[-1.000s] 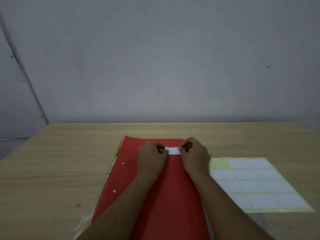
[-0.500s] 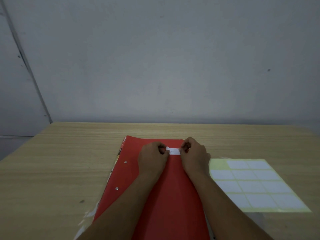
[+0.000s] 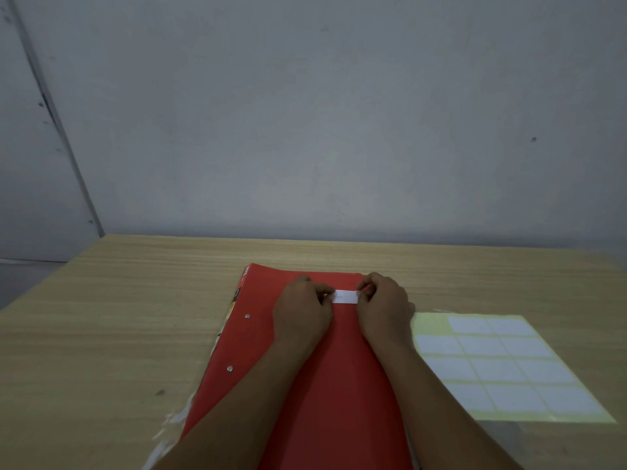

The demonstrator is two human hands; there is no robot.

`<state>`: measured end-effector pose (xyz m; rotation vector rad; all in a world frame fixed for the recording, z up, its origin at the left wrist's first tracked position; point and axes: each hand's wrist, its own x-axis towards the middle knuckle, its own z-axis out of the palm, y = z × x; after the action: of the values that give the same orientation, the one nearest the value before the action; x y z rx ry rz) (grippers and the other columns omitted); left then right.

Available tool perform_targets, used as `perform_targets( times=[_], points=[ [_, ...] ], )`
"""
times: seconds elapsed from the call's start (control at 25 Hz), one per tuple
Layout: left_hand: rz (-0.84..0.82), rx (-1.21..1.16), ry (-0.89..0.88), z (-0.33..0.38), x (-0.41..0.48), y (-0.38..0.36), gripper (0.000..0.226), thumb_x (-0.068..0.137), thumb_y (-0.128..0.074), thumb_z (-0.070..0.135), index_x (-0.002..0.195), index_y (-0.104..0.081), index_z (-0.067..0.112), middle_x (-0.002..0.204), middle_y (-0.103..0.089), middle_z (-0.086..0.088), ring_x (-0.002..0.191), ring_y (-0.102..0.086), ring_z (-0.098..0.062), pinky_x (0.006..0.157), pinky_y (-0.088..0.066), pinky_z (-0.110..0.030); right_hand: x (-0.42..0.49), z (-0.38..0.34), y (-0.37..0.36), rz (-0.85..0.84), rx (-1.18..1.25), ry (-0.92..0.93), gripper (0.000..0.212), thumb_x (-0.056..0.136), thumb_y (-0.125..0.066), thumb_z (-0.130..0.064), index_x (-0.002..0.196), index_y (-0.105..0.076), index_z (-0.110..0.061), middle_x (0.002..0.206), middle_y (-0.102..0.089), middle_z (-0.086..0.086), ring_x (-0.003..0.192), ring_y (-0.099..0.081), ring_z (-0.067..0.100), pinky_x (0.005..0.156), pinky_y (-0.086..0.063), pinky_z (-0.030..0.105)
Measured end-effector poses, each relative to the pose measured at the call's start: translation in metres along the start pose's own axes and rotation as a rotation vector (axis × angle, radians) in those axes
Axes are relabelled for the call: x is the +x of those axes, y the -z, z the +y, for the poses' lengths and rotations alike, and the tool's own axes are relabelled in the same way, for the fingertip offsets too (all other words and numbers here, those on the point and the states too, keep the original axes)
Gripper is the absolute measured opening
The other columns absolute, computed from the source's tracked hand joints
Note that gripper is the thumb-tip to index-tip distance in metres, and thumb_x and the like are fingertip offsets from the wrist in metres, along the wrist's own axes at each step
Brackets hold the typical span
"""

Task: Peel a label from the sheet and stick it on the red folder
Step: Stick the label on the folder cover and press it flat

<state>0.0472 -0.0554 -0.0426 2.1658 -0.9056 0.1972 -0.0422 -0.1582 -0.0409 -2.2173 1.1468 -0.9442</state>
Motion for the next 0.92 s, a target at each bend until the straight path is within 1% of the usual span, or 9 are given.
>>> perform_targets(
  times=[0.12, 0.2, 0.32, 0.4, 0.48, 0.56, 0.64, 0.76, 0.92],
  points=[
    [-0.016, 0.009, -0.02, 0.0, -0.001, -0.001, 0.028, 0.089, -0.057, 0.024, 0.11, -0.075, 0.031, 0.092, -0.06, 0.006, 0.086, -0.06, -0.015, 0.065, -0.043, -0.029, -0.002, -0.003, 0.003, -0.005, -0.037, 0.008, 0.024, 0.087, -0.053, -0.015, 0.097, -0.072, -0.028, 0.096, -0.068, -0.003, 0.098, -0.06, 0.024, 0.081, -0.037, 0.039],
    [-0.04, 0.003, -0.044, 0.002, -0.002, 0.001, 0.035, 0.087, -0.053, 0.023, 0.113, -0.074, 0.033, 0.09, -0.058, 0.006, 0.084, -0.059, -0.016, 0.067, -0.049, -0.032, -0.007, -0.005, 0.007, -0.068, -0.093, 0.046, 0.031, 0.088, -0.053, -0.021, 0.11, -0.071, -0.033, 0.104, -0.064, -0.002, 0.105, -0.055, 0.024, 0.085, -0.038, 0.042],
    [-0.068, 0.036, -0.069, 0.006, -0.003, 0.004, 0.048, 0.08, -0.037, 0.047, 0.108, -0.075, 0.036, 0.085, -0.056, 0.003, 0.081, -0.056, -0.018, 0.066, -0.052, -0.039, -0.013, -0.01, 0.015, -0.207, -0.245, 0.127, 0.034, 0.091, -0.052, -0.04, 0.122, -0.063, -0.045, 0.117, -0.053, -0.002, 0.114, -0.046, 0.024, 0.091, -0.036, 0.043],
    [-0.072, 0.062, -0.068, 0.007, -0.003, 0.003, 0.06, 0.075, -0.027, 0.055, 0.103, -0.076, 0.033, 0.084, -0.056, 0.001, 0.082, -0.056, -0.02, 0.066, -0.052, -0.041, -0.017, -0.01, 0.015, -0.248, -0.343, 0.162, 0.038, 0.094, -0.047, -0.045, 0.131, -0.055, -0.051, 0.124, -0.048, -0.001, 0.117, -0.042, 0.024, 0.092, -0.034, 0.043],
    [-0.066, 0.091, -0.062, 0.007, -0.003, 0.002, 0.054, 0.077, -0.032, 0.056, 0.102, -0.076, 0.035, 0.082, -0.054, 0.001, 0.082, -0.054, -0.021, 0.066, -0.052, -0.041, -0.018, -0.008, 0.012, -0.253, -0.375, 0.159, 0.038, 0.095, -0.044, -0.047, 0.131, -0.055, -0.051, 0.127, -0.046, -0.001, 0.118, -0.04, 0.023, 0.094, -0.034, 0.042],
    [-0.047, 0.092, -0.047, 0.006, -0.004, 0.003, 0.039, 0.084, -0.046, 0.054, 0.102, -0.076, 0.037, 0.079, -0.053, 0.001, 0.082, -0.053, -0.02, 0.066, -0.051, -0.04, -0.019, -0.004, 0.009, -0.237, -0.356, 0.139, 0.037, 0.095, -0.044, -0.05, 0.126, -0.063, -0.042, 0.125, -0.045, -0.003, 0.117, -0.04, 0.022, 0.093, -0.034, 0.042],
    [-0.018, 0.081, -0.025, 0.005, -0.004, 0.002, 0.031, 0.086, -0.053, 0.045, 0.099, -0.078, 0.032, 0.079, -0.054, 0.001, 0.084, -0.053, -0.019, 0.067, -0.049, -0.037, -0.018, -0.002, 0.01, -0.221, -0.333, 0.132, 0.037, 0.094, -0.046, -0.051, 0.122, -0.066, -0.038, 0.122, -0.046, -0.004, 0.115, -0.041, 0.022, 0.092, -0.037, 0.041],
    [-0.009, 0.097, -0.003, 0.005, -0.003, 0.001, 0.031, 0.083, -0.054, 0.031, 0.1, -0.079, 0.025, 0.081, -0.055, -0.002, 0.087, -0.054, -0.022, 0.071, -0.047, -0.036, -0.018, 0.0, 0.015, -0.19, -0.332, 0.14, 0.04, 0.09, -0.051, -0.054, 0.124, -0.066, -0.039, 0.119, -0.049, -0.004, 0.114, -0.043, 0.022, 0.092, -0.041, 0.04],
    [-0.04, 0.114, -0.002, 0.007, -0.003, 0.004, 0.032, 0.081, -0.055, 0.03, 0.099, -0.079, 0.021, 0.079, -0.05, -0.002, 0.087, -0.054, -0.024, 0.071, -0.045, -0.036, -0.021, 0.003, 0.019, -0.159, -0.287, 0.125, 0.048, 0.087, -0.055, -0.057, 0.127, -0.065, -0.032, 0.12, -0.051, -0.005, 0.114, -0.043, 0.02, 0.093, -0.042, 0.038]
  ],
)
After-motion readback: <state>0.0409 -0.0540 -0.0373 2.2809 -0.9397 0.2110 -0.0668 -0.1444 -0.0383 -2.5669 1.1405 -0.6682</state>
